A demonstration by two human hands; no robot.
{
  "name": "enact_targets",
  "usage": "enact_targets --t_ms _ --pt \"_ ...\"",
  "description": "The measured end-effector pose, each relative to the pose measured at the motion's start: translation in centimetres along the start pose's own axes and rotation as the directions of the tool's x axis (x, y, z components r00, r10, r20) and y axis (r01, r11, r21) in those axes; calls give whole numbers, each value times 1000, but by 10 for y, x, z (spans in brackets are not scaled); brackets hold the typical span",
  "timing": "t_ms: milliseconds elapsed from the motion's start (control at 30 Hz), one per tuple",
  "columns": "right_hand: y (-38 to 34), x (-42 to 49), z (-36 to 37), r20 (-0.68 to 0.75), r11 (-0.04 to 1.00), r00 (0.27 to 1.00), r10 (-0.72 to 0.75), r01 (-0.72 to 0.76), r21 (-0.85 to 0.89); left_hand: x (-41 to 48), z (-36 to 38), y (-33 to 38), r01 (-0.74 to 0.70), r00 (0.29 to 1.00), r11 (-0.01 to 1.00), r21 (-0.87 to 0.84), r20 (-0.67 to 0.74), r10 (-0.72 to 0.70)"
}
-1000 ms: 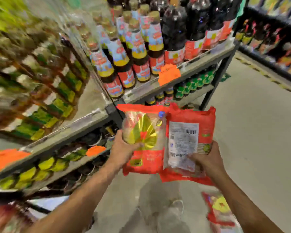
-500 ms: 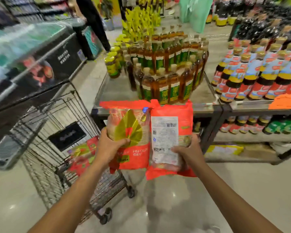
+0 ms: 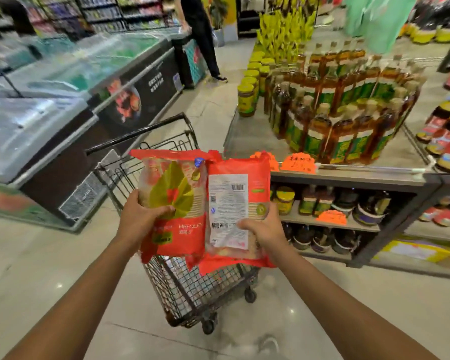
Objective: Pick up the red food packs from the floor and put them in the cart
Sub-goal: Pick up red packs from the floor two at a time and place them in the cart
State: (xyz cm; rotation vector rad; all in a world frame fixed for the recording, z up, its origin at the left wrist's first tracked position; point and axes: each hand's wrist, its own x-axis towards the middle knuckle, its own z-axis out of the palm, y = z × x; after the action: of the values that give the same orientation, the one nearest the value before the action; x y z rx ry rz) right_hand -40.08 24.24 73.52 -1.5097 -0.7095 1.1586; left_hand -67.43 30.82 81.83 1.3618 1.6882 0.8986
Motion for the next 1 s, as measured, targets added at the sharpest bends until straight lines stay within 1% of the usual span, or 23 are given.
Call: enact_targets --t_ms 33,200,267,333,433,533,600,700,767,800,833,867,900,1000 --pt "3 6 13 16 1000 1000 18 -18 9 8 -7 -3 7 1000 1000 0 -11 -7" --pt "33 29 83 98 988 988 122 -131 88 45 -40 -17 86 995 987 134 -66 -78" --pt "42 32 105 108 977 979 174 -185 104 64 -52 -22 93 994 976 199 -74 -79" --pt "47 36 119 114 967 971 212 -225 118 81 -56 -18 87 995 970 227 -58 -76" --pt "52 49 128 88 954 964 253 -263 142 114 -51 -18 75 996 967 243 27 -84" --pt "64 57 133 -1 937 954 301 -296 183 157 -36 -32 64 987 961 271 125 -101" --pt "82 63 142 -85 912 927 366 -340 229 191 -22 -50 24 968 951 309 231 -99" --pt "108 71 169 -198 858 862 467 -388 335 238 3 -79 -74 925 921 383 371 -80" --pt "131 78 194 -287 805 784 550 -407 432 271 19 -104 -142 884 903 407 463 -70" --pt "146 79 209 -332 780 737 588 -410 472 289 25 -121 -143 863 894 425 495 -98" --pt "161 81 223 -382 768 690 615 -417 485 304 32 -135 -143 843 893 427 526 -116" --pt "174 82 238 -419 752 638 646 -439 491 319 35 -151 -136 820 875 464 549 -164" --pt "190 83 252 -442 733 594 672 -448 512 335 38 -170 -148 794 861 486 578 -189" --pt "232 85 285 -465 668 486 740 -451 591 374 47 -211 -136 771 832 538 585 -252"
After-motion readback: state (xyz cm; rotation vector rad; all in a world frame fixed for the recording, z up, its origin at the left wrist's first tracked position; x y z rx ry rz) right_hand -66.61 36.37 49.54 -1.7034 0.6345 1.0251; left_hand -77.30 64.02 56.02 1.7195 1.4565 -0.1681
